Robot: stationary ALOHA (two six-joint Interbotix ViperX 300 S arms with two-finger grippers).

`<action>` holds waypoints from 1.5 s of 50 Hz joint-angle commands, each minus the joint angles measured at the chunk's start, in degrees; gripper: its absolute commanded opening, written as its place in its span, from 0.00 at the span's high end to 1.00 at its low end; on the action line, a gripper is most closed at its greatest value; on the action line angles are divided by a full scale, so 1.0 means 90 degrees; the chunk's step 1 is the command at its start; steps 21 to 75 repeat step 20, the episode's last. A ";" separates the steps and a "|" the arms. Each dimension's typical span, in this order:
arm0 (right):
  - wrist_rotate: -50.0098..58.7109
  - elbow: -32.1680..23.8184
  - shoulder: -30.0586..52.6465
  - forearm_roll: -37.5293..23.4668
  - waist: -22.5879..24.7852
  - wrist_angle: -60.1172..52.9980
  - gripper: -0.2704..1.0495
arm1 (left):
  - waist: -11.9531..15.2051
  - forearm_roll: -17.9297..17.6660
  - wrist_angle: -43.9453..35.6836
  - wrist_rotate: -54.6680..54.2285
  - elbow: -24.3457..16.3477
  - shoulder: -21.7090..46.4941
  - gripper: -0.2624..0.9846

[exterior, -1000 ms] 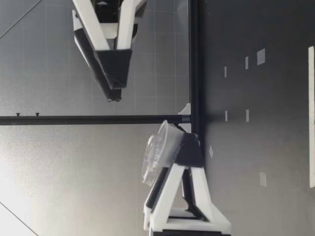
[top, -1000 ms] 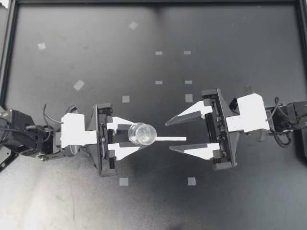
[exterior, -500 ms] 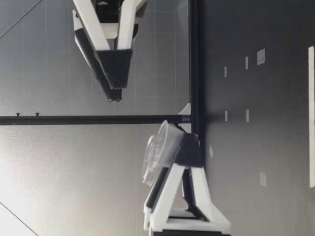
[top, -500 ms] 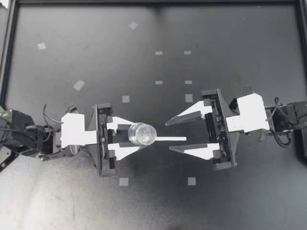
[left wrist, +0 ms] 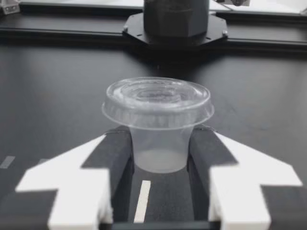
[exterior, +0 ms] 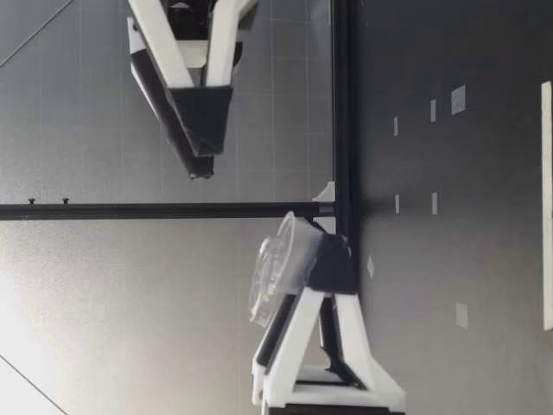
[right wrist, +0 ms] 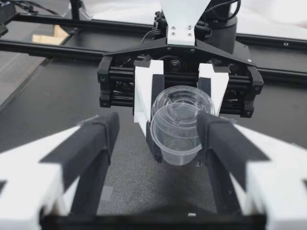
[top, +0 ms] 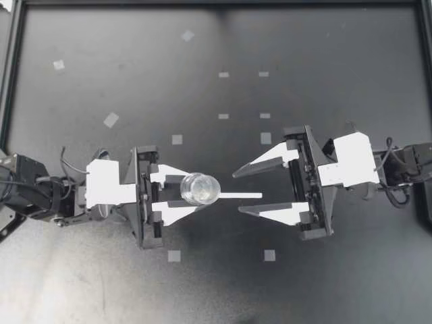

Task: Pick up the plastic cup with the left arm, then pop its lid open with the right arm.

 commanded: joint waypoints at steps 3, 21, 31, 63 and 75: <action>0.0010 -0.0098 -0.0039 0.0020 0.0039 -0.0029 0.28 | 0.0000 0.0010 -0.0039 0.0010 -0.0059 -0.0215 0.67; 0.0010 -0.0098 -0.0010 0.0020 0.0039 -0.0029 0.28 | 0.0000 0.0010 -0.0039 0.0000 -0.0059 -0.0215 0.67; 0.0010 -0.0098 -0.0010 0.0020 0.0039 -0.0029 0.28 | 0.0000 0.0010 -0.0039 0.0000 -0.0059 -0.0215 0.67; 0.0010 -0.0098 -0.0010 0.0020 0.0039 -0.0029 0.28 | 0.0000 0.0010 -0.0039 0.0000 -0.0059 -0.0215 0.67; 0.0010 -0.0098 -0.0010 0.0020 0.0039 -0.0029 0.28 | 0.0000 0.0010 -0.0039 0.0000 -0.0059 -0.0215 0.67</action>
